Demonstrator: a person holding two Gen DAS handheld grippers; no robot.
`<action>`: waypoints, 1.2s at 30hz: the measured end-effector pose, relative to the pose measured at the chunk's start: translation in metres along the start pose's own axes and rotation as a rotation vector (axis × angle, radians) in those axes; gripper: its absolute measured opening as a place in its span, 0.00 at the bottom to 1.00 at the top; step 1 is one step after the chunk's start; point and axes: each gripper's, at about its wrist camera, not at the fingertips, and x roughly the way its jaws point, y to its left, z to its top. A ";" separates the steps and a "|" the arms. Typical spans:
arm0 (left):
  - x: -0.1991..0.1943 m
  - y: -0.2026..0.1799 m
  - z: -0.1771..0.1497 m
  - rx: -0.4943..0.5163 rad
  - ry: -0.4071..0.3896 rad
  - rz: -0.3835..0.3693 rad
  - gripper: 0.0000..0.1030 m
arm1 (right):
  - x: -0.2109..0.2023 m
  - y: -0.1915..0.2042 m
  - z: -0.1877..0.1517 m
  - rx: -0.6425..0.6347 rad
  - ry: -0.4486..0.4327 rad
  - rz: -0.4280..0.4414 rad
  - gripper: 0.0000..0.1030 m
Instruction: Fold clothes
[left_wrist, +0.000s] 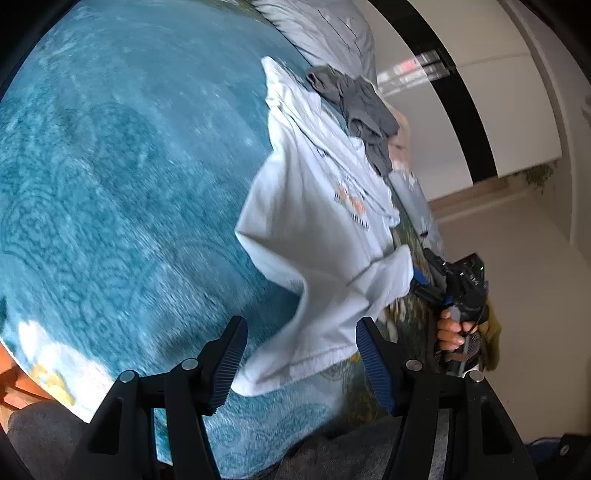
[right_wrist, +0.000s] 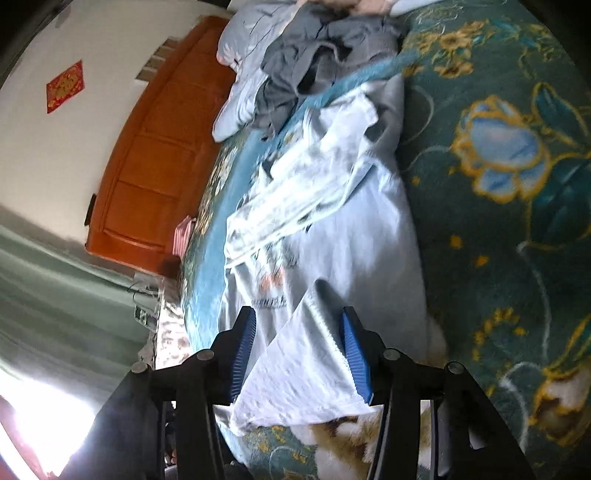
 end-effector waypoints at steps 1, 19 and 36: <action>0.001 -0.001 -0.002 0.011 0.009 0.002 0.63 | -0.001 0.001 -0.004 -0.010 0.016 0.005 0.48; -0.002 0.001 0.003 0.035 -0.045 -0.050 0.10 | 0.017 -0.004 -0.028 -0.045 0.125 -0.027 0.06; 0.015 -0.039 0.205 0.023 -0.225 -0.077 0.08 | 0.005 0.017 0.066 0.114 -0.134 0.299 0.05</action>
